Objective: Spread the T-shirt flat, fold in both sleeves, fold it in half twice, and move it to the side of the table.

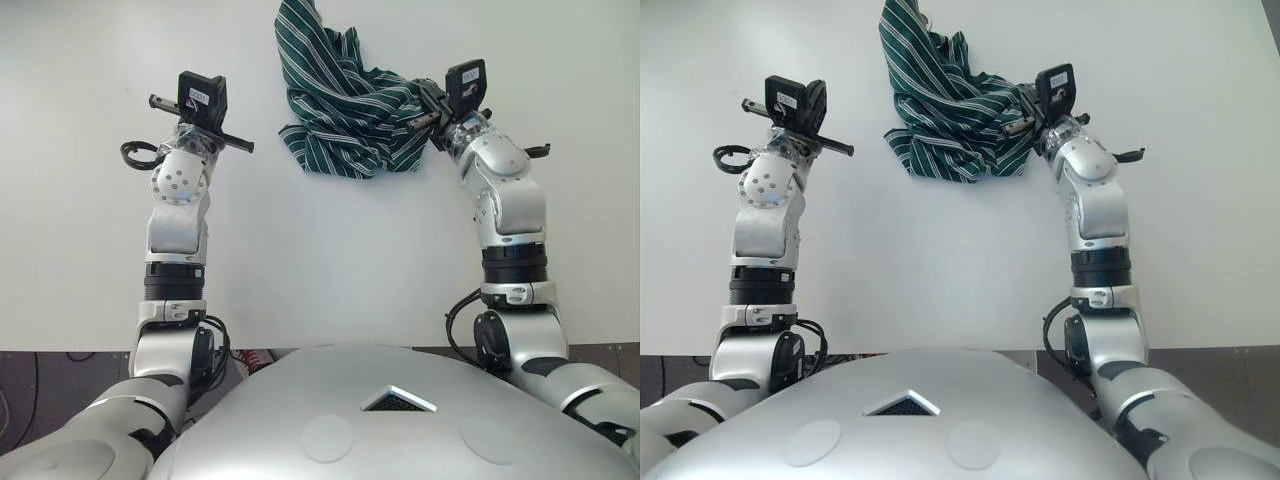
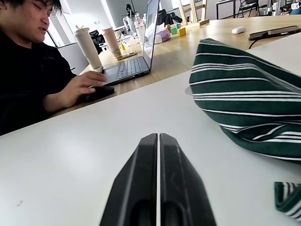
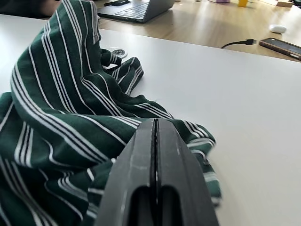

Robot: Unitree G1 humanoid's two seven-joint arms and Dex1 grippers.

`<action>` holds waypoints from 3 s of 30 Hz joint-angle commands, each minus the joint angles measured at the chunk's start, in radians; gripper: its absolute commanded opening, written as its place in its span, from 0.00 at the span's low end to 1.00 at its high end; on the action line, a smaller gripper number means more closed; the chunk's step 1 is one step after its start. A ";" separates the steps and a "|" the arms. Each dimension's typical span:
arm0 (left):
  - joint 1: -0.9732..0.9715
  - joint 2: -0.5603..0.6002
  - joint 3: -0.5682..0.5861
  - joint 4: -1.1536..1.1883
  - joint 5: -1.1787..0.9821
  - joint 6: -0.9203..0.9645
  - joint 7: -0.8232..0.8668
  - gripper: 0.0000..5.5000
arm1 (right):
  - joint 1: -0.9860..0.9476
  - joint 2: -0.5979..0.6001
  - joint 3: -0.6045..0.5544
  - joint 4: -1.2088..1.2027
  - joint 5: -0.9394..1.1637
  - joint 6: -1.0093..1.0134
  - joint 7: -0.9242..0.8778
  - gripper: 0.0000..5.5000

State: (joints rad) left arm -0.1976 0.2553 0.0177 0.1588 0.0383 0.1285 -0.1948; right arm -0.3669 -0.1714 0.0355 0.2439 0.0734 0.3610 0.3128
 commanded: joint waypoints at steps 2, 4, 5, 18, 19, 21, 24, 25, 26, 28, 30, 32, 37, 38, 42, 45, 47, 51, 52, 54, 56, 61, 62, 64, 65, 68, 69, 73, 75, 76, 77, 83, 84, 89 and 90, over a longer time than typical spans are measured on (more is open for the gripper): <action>-0.020 -0.020 -0.030 0.015 0.014 0.001 0.003 0.00 | -0.197 0.006 -0.009 0.289 -0.016 -0.086 0.006 0.06; -0.024 -0.025 -0.038 0.015 0.018 -0.002 0.005 0.00 | -0.296 -0.006 -0.005 0.455 -0.029 -0.130 0.020 0.11; -0.023 -0.028 -0.039 0.014 0.019 -0.002 0.006 0.00 | -0.337 -0.010 -0.001 0.525 -0.034 -0.149 0.033 0.13; -0.021 -0.055 -0.052 0.014 0.027 -0.006 0.026 0.00 | -0.503 -0.022 0.031 0.949 -0.141 -0.295 0.061 0.35; -0.019 -0.056 -0.053 0.013 0.028 -0.006 0.027 0.00 | -0.512 -0.021 0.026 0.952 -0.138 -0.303 0.061 0.35; -0.017 -0.060 -0.057 0.012 0.030 -0.005 0.026 0.00 | -0.537 -0.022 0.011 0.962 -0.130 -0.313 0.058 0.35; -0.016 -0.067 -0.065 0.010 0.033 -0.003 0.025 0.00 | -0.556 -0.021 -0.008 0.996 -0.124 -0.293 0.070 0.35; -0.017 -0.069 -0.068 0.010 0.033 -0.002 0.023 0.00 | -0.557 -0.019 -0.012 1.009 -0.124 -0.286 0.073 0.35; -0.018 -0.070 -0.072 0.009 0.034 -0.001 0.021 0.00 | -0.557 -0.017 -0.017 1.024 -0.122 -0.272 0.075 0.35; -0.018 -0.068 -0.076 0.007 0.033 0.001 0.017 0.00 | -0.548 -0.010 -0.025 1.051 -0.117 -0.217 0.101 0.35; -0.017 -0.066 -0.078 0.002 0.031 0.004 0.015 0.00 | -0.535 -0.006 -0.041 1.072 -0.112 -0.166 0.091 0.35; -0.017 -0.064 -0.078 0.000 0.030 0.005 0.014 0.00 | -0.522 -0.006 -0.050 1.081 -0.114 -0.150 0.073 0.35; -0.014 -0.056 -0.081 -0.009 0.032 0.011 0.006 0.00 | -0.471 0.007 -0.039 1.080 -0.129 -0.112 0.143 0.23; -0.012 -0.055 -0.079 -0.012 0.033 0.011 0.006 0.00 | -0.460 0.010 -0.032 1.077 -0.136 -0.113 0.154 0.20; -0.016 -0.046 -0.072 -0.016 0.032 0.015 0.008 0.00 | -0.427 0.006 0.012 1.031 -0.178 -0.234 0.120 0.07; -0.028 -0.029 -0.053 -0.021 0.022 0.019 0.000 0.00 | -0.412 -0.018 0.040 0.930 -0.213 -0.456 0.040 0.00; -0.045 -0.005 -0.026 -0.016 0.010 0.021 -0.008 0.00 | -0.395 -0.039 0.059 0.831 -0.234 -0.572 0.025 0.00; -0.093 0.042 0.012 0.022 0.002 0.008 -0.025 0.00 | -0.307 -0.062 0.092 0.577 -0.233 -0.676 0.087 0.00; -0.107 0.054 0.016 0.032 0.000 0.003 -0.034 0.00 | -0.274 -0.067 0.099 0.484 -0.225 -0.676 0.111 0.00; -0.138 0.085 0.009 0.044 -0.003 -0.015 -0.079 0.00 | -0.185 -0.083 0.112 0.239 -0.185 -0.629 0.180 0.00; -0.164 0.124 -0.009 0.048 0.001 -0.032 -0.136 0.00 | -0.107 -0.103 0.119 0.017 -0.158 -0.564 0.238 0.00; -0.231 0.240 -0.046 0.053 -0.011 -0.051 -0.340 0.00 | 0.004 -0.174 0.134 -0.398 -0.063 -0.360 0.357 0.00; -0.245 0.264 -0.058 0.055 -0.015 -0.056 -0.391 0.00 | 0.019 -0.193 0.137 -0.464 -0.033 -0.309 0.387 0.00; -0.276 0.306 -0.088 0.073 -0.009 -0.079 -0.485 0.00 | 0.047 -0.236 0.128 -0.598 0.071 -0.158 0.451 0.00; -0.293 0.324 -0.105 0.088 -0.002 -0.093 -0.521 0.00 | 0.059 -0.261 0.120 -0.658 0.124 -0.088 0.477 0.00; -0.366 0.356 -0.166 0.138 0.022 -0.138 -0.627 0.00 | 0.093 -0.344 0.095 -0.804 0.283 0.109 0.541 0.00; -0.400 0.352 -0.192 0.159 0.031 -0.153 -0.661 0.00 | 0.111 -0.374 0.095 -0.833 0.314 0.153 0.560 0.00; -0.518 0.282 -0.274 0.264 0.059 -0.208 -0.729 0.00 | 0.161 -0.450 0.120 -0.873 0.351 0.224 0.601 0.00; -0.575 0.227 -0.326 0.346 0.085 -0.245 -0.754 0.00 | 0.178 -0.474 0.136 -0.872 0.341 0.226 0.614 0.00; -0.606 0.194 -0.356 0.399 0.106 -0.270 -0.760 0.00 | 0.182 -0.482 0.145 -0.867 0.335 0.224 0.616 0.00; -0.630 0.165 -0.380 0.450 0.125 -0.291 -0.762 0.00 | 0.183 -0.489 0.154 -0.861 0.330 0.220 0.620 0.00; -0.691 0.070 -0.510 0.787 0.289 -0.433 -0.683 0.00 | 0.184 -0.507 0.195 -0.817 0.293 0.186 0.638 0.00; -0.690 0.079 -0.537 0.833 0.332 -0.466 -0.656 0.00 | 0.186 -0.507 0.196 -0.812 0.288 0.182 0.637 0.00; -0.675 0.115 -0.474 0.911 0.284 -0.433 -0.735 0.00 | 0.204 -0.502 0.181 -0.792 0.279 0.181 0.617 0.00; -0.661 0.122 -0.452 0.895 0.251 -0.389 -0.793 0.00 | 0.204 -0.499 0.174 -0.789 0.283 0.185 0.612 0.00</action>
State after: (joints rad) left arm -0.8757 0.3433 -0.4711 1.0712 0.3294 -0.3236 -0.8960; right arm -0.1660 -0.6500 0.2308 -0.5535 0.3574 0.5475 0.9333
